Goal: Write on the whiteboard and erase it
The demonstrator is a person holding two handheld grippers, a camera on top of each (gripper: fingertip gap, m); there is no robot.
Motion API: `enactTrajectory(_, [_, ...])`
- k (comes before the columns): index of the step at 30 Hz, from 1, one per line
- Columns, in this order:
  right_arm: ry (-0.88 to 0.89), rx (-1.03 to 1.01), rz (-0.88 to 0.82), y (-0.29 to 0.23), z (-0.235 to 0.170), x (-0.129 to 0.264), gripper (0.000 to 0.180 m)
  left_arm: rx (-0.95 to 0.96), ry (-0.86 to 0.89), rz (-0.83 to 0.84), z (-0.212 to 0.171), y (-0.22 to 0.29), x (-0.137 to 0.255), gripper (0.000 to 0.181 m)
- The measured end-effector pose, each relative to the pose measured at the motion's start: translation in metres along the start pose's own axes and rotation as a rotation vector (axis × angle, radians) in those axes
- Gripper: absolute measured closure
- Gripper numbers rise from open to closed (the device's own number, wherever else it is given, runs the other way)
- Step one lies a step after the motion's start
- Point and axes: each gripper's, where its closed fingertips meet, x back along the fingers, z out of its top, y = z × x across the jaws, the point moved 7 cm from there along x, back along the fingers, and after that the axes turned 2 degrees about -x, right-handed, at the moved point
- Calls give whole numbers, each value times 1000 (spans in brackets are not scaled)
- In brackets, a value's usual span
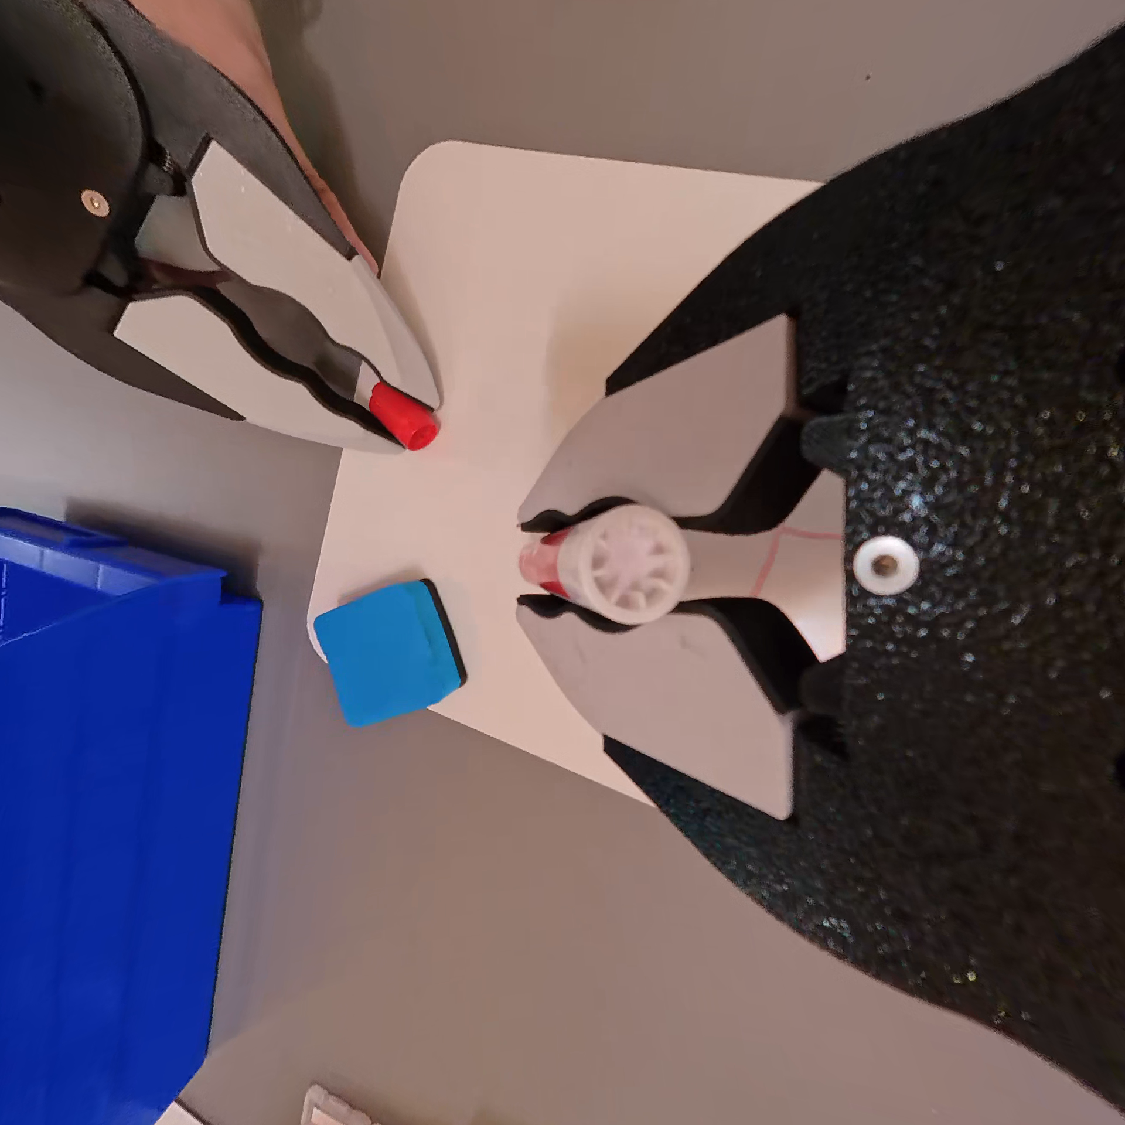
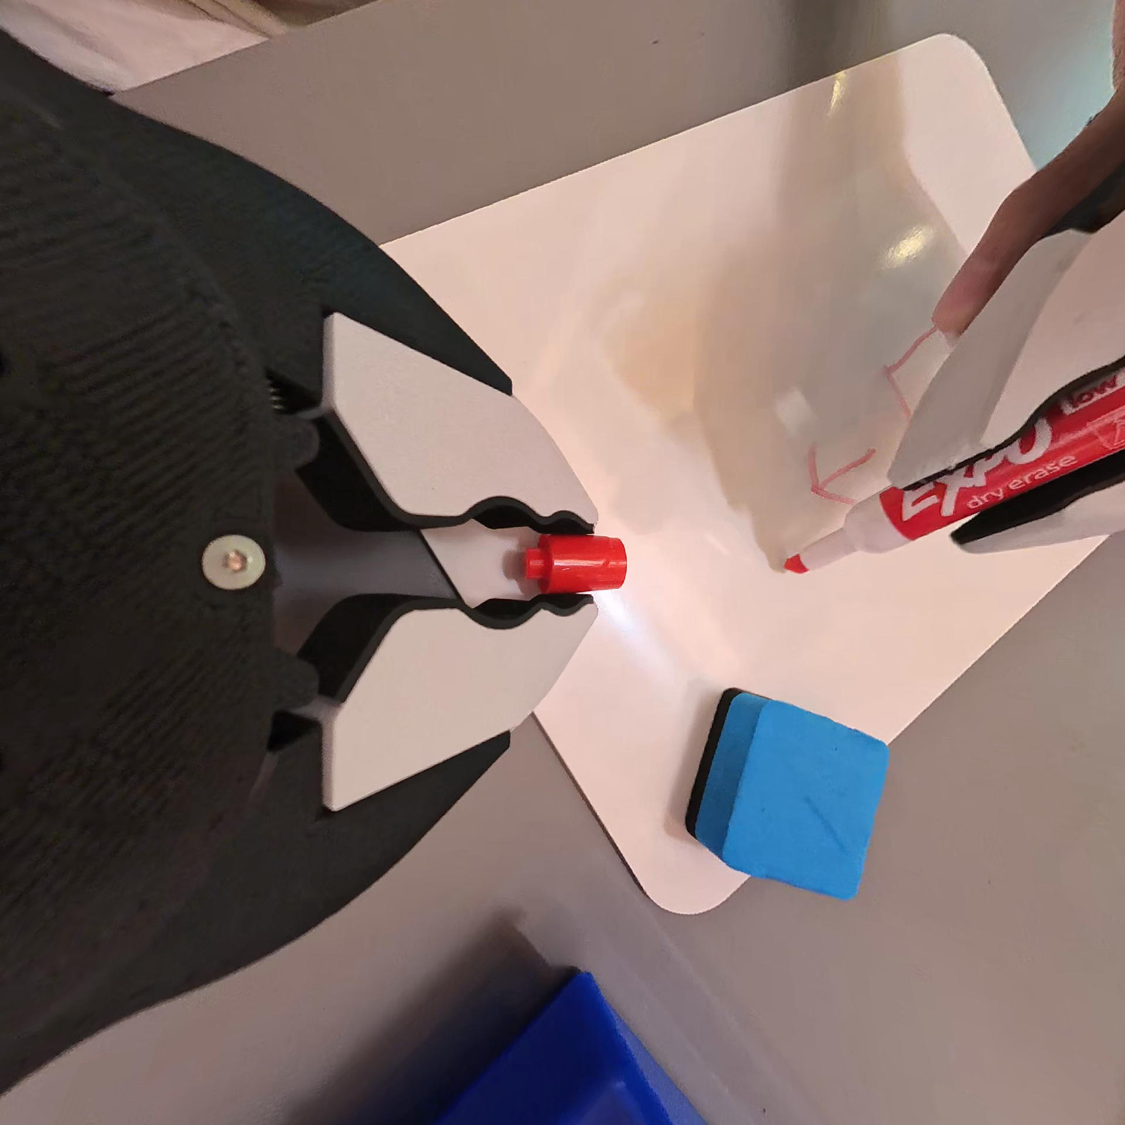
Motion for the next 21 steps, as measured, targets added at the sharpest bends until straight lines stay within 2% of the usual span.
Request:
enactTrajectory(8, [0, -1, 2, 0, 0, 0, 161, -45, -38, 31, 0, 0, -3, 161])
enactTrajectory(21, [0, -1, 1, 0, 0, 0, 161, -66, -76, -5, -9, 31, 17, 162])
